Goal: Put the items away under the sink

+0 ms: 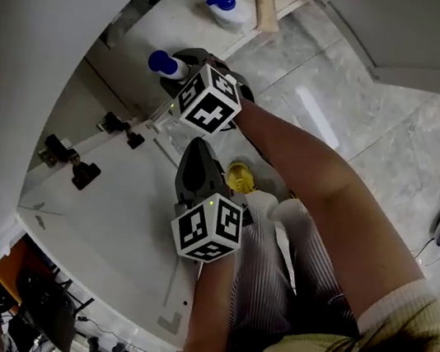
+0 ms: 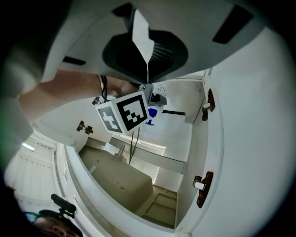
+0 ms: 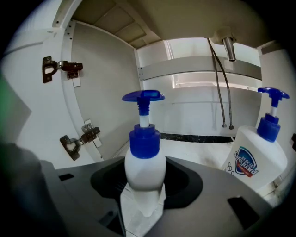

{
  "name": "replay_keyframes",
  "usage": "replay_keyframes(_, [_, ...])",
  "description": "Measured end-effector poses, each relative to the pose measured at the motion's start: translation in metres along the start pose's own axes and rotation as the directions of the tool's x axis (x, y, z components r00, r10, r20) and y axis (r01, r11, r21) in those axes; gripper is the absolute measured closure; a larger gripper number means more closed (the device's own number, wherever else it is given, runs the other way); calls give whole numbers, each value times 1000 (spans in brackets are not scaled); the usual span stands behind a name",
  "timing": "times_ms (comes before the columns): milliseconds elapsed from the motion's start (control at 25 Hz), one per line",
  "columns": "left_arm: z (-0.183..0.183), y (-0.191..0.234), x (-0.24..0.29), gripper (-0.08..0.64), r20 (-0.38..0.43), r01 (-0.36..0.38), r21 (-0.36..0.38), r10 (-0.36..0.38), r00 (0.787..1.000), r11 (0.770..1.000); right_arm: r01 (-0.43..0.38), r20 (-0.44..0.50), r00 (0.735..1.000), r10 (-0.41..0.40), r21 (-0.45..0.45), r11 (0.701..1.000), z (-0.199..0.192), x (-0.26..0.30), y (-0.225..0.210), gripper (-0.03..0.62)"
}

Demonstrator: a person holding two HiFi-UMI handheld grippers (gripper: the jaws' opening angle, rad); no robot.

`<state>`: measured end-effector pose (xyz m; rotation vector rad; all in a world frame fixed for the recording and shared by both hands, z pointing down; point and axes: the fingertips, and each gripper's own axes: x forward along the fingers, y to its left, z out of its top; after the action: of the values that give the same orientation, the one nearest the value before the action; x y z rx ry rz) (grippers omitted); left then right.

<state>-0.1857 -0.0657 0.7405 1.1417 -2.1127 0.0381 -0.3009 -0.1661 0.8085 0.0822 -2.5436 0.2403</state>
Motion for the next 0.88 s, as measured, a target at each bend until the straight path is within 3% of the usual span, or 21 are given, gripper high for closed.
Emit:
replay_keyframes(560, [2,16,7,520,93,-40,-10,41,995,999,-6,60,998,10,-58,998,9,34,-2,376])
replay_keyframes(880, [-1,23,5,520,96,-49,-7,49,994,999,-11,81,996,19,-99,995,2,36,1,376])
